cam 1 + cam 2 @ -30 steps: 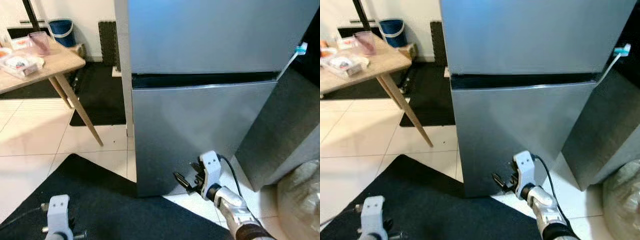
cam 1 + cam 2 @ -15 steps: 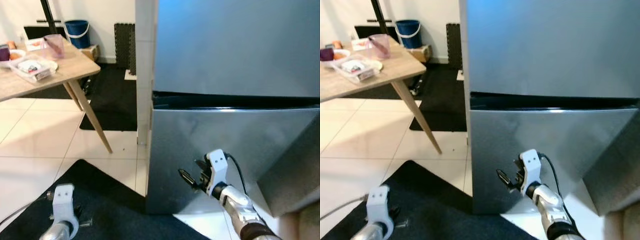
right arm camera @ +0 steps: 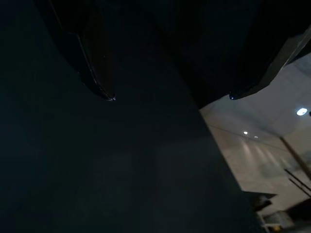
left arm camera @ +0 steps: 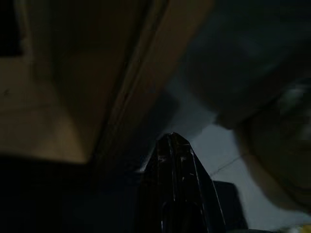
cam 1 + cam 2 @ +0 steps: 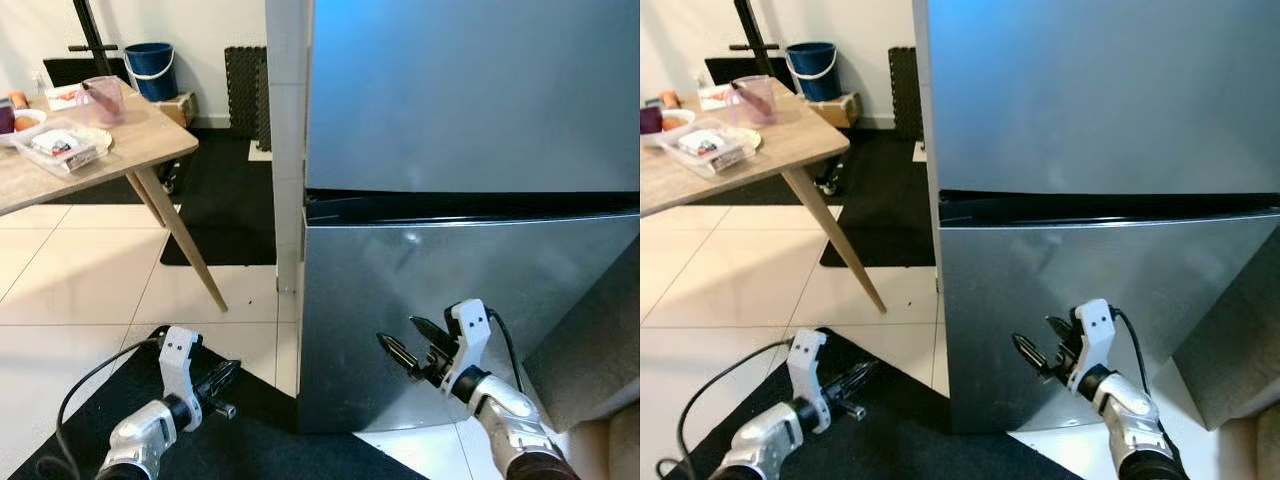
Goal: Restocking fridge
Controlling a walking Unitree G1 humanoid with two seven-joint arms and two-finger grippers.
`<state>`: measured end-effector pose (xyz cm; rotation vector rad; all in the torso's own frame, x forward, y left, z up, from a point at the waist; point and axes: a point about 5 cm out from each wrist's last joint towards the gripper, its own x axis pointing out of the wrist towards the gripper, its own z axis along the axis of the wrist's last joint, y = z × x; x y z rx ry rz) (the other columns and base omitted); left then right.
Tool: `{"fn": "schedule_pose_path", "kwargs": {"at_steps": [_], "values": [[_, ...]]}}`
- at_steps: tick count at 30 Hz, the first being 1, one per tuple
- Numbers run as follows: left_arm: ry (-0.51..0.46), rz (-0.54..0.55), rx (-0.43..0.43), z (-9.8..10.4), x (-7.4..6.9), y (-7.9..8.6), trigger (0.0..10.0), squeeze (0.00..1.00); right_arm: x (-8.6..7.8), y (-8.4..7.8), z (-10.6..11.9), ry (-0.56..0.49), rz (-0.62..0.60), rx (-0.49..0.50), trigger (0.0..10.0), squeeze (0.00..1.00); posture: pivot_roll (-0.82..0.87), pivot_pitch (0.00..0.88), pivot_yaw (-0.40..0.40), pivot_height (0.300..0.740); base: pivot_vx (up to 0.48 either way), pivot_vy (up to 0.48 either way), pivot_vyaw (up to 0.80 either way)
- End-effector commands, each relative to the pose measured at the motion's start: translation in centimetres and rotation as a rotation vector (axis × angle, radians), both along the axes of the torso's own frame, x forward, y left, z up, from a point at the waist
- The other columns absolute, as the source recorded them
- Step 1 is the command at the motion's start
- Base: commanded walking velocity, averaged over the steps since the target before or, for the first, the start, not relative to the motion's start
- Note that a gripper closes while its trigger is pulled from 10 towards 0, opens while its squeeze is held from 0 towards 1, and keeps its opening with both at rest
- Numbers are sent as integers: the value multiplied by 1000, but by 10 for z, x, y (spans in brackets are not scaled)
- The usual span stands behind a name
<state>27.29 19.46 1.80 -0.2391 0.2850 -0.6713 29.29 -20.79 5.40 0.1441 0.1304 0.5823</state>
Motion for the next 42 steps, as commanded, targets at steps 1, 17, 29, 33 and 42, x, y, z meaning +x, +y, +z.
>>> {"fn": "schedule_pose_path", "kwargs": {"at_steps": [1,17,29,33,42], "values": [[-28,-140,-65,7,-1,-12,10000,0,-5,-5,3,7,53,43,10000,0,-44,54,4,740,0,0,0],[-209,-336,-98,63,25,-12,10000,0,-14,14,40,-71,340,141,10000,0,-58,67,15,740,0,0,0],[-331,-326,-168,107,67,-54,10000,0,-13,28,49,-63,284,100,10000,0,-111,93,31,740,0,0,-51],[-349,-355,-153,114,74,-64,10000,0,-17,29,47,-52,286,66,10000,0,-121,100,35,740,0,0,-753],[-419,-247,-64,137,93,-62,10000,0,-23,32,50,-55,271,66,10000,0,-135,115,49,740,0,0,-444]]}}
